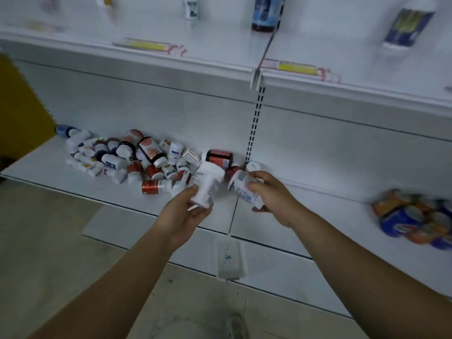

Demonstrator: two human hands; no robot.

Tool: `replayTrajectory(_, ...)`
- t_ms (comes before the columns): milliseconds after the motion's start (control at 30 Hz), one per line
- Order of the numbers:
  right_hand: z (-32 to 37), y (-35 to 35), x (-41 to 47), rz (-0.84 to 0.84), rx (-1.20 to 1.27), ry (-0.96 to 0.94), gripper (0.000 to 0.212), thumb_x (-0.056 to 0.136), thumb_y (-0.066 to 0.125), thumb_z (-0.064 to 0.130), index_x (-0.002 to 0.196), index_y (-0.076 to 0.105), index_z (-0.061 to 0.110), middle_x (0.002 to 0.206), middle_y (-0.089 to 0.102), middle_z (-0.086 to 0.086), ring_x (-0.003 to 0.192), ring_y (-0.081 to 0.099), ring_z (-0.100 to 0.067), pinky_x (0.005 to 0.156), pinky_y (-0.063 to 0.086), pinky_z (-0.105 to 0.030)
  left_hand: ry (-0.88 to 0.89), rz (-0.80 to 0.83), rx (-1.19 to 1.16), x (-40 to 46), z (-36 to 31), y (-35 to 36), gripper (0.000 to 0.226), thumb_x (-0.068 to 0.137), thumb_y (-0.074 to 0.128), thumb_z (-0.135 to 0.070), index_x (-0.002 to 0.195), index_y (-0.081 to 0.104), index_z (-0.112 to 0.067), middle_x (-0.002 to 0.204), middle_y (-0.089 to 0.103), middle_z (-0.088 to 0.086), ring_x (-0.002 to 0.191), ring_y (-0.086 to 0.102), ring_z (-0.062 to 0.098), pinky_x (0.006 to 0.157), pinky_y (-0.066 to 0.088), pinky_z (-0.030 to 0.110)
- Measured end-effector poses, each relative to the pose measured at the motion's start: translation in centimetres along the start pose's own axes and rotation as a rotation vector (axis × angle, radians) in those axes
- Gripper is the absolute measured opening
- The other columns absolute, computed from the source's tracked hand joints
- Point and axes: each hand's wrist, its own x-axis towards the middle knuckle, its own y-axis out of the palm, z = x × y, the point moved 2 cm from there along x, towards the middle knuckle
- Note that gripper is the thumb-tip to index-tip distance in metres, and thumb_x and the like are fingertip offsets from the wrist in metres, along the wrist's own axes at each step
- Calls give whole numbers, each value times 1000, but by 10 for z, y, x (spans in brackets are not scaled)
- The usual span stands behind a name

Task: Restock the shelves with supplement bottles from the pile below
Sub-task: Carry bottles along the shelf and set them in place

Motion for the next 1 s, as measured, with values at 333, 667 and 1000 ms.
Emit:
replayTrajectory(333, 10, -69, -124, -275, 87, -215, 33, 87, 64, 17, 113, 59, 38, 104, 61, 5, 87, 62, -10, 70, 49, -20, -114, 291, 111, -60, 24, 81, 31, 96, 35, -19, 113, 58, -7, 101, 62, 15, 86, 56, 26, 69, 51, 37)
replayTrajectory(667, 20, -203, -228, -536, 161, -300, 19, 86, 68, 28, 98, 54, 31, 104, 61, -2, 88, 63, -18, 71, 54, -34, -80, 507, 236, -116, 97, 230, 19, 95, 42, -20, 105, 55, -11, 94, 61, 14, 76, 58, 24, 75, 50, 36)
replayTrajectory(1000, -18, -340, -329, -711, 352, -276, 17, 91, 60, 28, 106, 51, 26, 98, 62, -10, 66, 67, -23, 60, 58, -45, -282, 731, 209, -193, 218, 372, 43, 99, 31, -33, 111, 61, -4, 103, 67, 21, 79, 62, 29, 64, 57, 37)
